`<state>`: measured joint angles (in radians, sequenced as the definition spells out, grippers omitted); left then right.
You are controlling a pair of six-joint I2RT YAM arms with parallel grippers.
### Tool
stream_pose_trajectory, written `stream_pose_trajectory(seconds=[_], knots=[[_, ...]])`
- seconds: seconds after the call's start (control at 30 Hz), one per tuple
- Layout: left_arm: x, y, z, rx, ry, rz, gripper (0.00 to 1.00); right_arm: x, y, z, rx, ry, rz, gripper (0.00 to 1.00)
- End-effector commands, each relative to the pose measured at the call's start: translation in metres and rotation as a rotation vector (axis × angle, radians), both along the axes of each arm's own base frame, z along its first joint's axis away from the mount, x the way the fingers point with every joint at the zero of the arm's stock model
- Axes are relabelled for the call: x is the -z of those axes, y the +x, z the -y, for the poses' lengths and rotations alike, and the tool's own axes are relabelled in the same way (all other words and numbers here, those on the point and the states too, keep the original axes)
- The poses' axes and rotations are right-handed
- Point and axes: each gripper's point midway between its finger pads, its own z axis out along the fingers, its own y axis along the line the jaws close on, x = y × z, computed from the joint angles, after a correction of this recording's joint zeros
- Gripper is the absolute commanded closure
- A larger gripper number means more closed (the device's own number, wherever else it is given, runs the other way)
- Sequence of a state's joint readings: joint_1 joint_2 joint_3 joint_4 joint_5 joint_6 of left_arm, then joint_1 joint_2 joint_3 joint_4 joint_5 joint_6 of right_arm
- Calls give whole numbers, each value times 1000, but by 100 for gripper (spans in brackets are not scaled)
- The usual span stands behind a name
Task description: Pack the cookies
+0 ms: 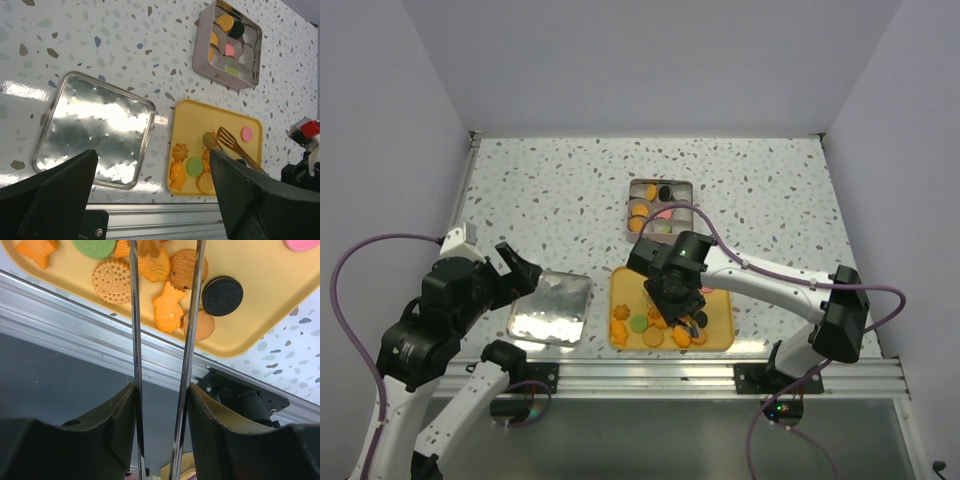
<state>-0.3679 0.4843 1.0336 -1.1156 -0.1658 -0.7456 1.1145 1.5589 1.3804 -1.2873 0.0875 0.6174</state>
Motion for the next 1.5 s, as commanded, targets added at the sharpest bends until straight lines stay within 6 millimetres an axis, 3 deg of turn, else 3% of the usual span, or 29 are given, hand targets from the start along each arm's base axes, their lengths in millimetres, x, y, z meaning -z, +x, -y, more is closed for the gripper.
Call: stream_pose_trajectory(seconds=[0.0,0.4,0.77,0.93,1.13,1.23,1.33,1.47], knots=[[-3,-3,-4,-22,-2,9,0,-9,1,0,-7,-7,19,55],[-5,-4,-5,-17,5,11,0,-11,3,-3,1,6,29,59],[-9,-2,-5,-13,11,18,0,-65,33,-11,24,54,192,60],[-10,-3,-5,-11,13,19,0,-95,62,-13,45,70,273,60],[-14,-2,-5,-6,19,24,0,-133,129,-8,141,164,338,60],[-17,-3,-8,-9,35,26,0,-138,161,-5,173,171,352,60],[-21,-2,-11,-17,56,31,0,-130,188,-3,202,173,341,60],[-25,-2,-15,-23,81,36,0,-114,225,15,277,161,328,60]])
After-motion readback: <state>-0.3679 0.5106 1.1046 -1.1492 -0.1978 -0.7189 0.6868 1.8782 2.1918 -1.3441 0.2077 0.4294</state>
